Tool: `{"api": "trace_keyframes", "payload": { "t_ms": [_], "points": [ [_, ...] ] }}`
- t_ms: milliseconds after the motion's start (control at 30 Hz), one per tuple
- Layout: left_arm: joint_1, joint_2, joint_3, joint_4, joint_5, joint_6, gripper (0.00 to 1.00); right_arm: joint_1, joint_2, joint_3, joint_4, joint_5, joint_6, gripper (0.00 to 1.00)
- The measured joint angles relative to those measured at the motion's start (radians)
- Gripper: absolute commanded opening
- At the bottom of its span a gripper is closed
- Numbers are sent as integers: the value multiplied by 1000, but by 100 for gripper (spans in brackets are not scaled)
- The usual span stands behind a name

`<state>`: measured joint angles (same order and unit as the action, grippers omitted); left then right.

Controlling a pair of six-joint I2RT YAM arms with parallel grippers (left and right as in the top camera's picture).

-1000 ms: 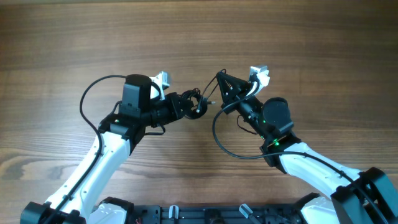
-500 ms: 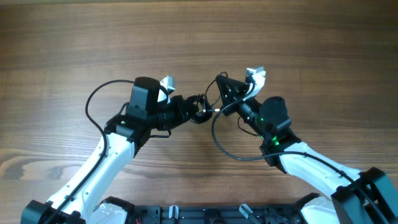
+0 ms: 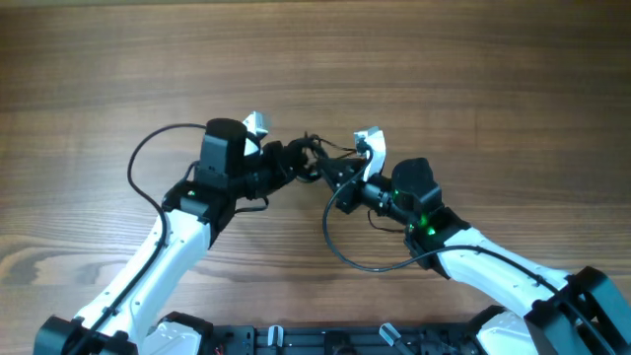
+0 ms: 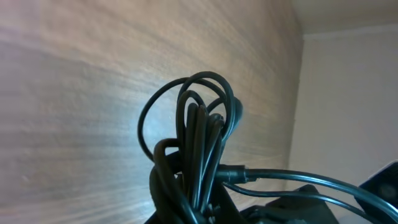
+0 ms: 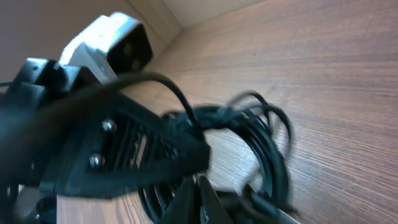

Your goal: Untangle cables

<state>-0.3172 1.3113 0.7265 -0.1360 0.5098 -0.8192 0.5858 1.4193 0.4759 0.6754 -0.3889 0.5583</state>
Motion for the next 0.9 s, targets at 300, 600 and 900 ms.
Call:
{"api": "trace_keyframes", "payload": {
  "t_ms": [300, 600, 900],
  "points": [
    [111, 0, 0, 2, 73, 371, 4, -97, 0, 0, -16, 0, 0, 4],
    [111, 0, 0, -6, -103, 455, 4, -97, 0, 0, -48, 0, 66, 5],
    [111, 0, 0, 25, -73, 418, 4, -97, 2, -2, 6, -56, 122, 5]
  ]
}}
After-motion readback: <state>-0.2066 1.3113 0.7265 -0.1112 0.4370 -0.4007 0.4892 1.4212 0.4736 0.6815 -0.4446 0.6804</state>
